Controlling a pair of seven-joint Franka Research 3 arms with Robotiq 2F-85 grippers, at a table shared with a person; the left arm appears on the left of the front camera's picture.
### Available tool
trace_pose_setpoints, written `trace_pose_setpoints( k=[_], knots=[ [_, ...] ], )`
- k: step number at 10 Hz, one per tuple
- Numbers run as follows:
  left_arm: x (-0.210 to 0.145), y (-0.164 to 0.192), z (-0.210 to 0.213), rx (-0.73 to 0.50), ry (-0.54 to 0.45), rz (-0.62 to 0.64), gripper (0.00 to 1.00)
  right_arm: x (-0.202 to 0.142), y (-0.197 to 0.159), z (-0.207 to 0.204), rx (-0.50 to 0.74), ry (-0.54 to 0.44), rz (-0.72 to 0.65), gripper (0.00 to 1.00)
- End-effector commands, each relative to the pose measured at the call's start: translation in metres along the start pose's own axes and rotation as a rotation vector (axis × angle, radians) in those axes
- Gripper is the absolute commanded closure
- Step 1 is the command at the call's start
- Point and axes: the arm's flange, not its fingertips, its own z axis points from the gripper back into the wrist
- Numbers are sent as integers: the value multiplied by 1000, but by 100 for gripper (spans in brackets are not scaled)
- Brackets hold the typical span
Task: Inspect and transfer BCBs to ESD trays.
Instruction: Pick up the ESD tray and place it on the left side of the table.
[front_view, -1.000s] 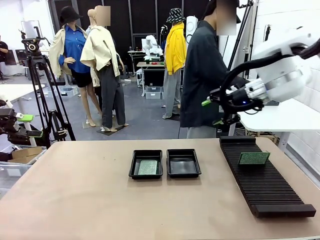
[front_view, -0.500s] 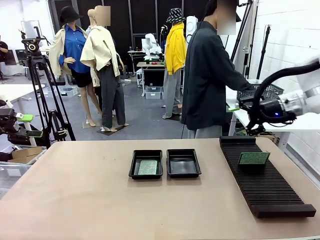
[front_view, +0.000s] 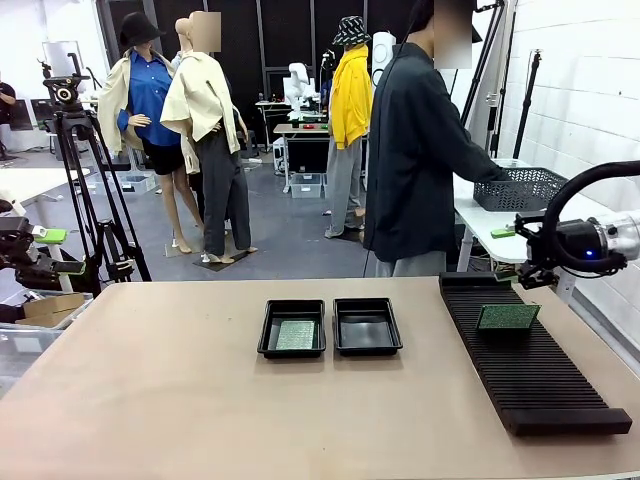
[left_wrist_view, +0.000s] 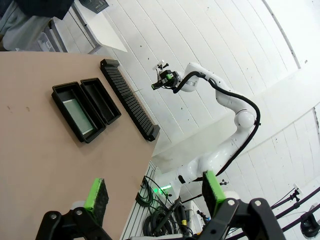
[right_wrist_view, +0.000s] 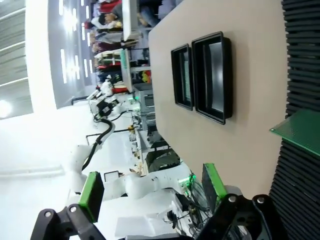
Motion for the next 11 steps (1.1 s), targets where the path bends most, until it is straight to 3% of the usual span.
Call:
trace_pose_setpoints(
  k=[1,8,9,11],
  knots=[
    [0,-2,1,-2,-3,3,0,11,-3,3,85,14,20,0],
    [0,-2,1,-2,-3,3,0,16,2,1,215,148,58,0],
    [0,-2,1,-2,-3,3,0,7,3,-3,140,96,23,0],
    [0,-2,1,-2,-3,3,0,7,3,-3,140,96,23,0]
  ],
)
